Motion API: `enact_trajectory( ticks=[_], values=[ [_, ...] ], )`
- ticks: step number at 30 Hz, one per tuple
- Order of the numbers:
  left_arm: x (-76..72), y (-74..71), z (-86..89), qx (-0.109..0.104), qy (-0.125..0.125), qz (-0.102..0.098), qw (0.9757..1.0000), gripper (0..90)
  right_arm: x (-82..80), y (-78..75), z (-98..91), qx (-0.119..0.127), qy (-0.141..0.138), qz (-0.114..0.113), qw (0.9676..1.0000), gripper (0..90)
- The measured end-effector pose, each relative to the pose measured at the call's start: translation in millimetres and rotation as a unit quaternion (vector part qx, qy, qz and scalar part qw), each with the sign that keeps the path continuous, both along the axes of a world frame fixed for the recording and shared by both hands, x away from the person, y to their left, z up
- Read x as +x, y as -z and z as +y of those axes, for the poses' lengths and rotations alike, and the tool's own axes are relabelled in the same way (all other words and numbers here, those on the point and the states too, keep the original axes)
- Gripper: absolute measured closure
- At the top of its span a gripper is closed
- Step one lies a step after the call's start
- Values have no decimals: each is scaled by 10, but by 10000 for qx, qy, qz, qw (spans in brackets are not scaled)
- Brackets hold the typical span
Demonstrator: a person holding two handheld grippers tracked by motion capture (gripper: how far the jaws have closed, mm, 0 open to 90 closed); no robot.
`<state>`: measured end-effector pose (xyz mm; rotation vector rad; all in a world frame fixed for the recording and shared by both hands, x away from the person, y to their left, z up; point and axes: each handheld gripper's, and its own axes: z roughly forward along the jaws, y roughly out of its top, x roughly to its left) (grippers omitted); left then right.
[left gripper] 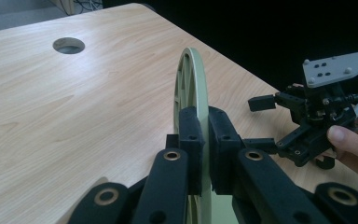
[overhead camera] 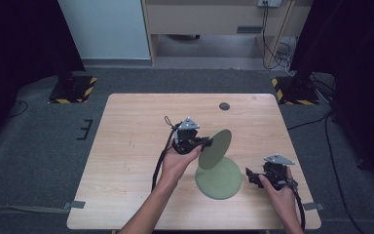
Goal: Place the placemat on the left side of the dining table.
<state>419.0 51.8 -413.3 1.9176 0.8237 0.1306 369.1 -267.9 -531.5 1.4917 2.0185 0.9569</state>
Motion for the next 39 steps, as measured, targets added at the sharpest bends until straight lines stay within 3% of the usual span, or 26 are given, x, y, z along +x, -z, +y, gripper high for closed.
enact_trajectory(
  ticks=[39],
  values=[
    [99, -145, 574, -54, -600, -93, 9981, 854, 27, 42, -25, -116, 136, 118, 9998, 44]
  ],
)
